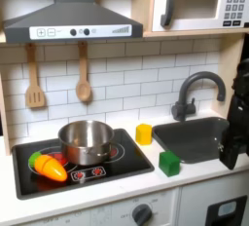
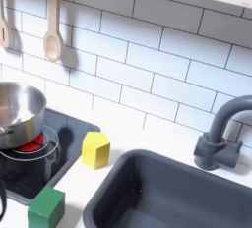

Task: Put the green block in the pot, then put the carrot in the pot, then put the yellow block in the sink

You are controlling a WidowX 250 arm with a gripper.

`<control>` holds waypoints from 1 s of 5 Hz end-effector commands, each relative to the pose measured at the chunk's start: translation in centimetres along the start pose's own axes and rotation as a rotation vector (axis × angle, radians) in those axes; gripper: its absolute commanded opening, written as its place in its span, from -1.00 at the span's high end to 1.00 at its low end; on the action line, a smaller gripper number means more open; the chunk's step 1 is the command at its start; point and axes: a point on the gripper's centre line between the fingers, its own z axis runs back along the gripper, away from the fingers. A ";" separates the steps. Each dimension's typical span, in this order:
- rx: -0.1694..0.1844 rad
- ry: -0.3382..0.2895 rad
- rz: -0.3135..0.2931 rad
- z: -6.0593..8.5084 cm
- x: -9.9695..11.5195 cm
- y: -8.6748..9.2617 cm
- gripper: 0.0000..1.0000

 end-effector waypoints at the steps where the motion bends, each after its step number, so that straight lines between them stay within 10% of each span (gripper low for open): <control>1: 0.000 0.000 -0.002 0.0 0.0 0.0 -1.00; 5: 0.025 -0.007 0.074 -4.1 6.4 1.2 -1.00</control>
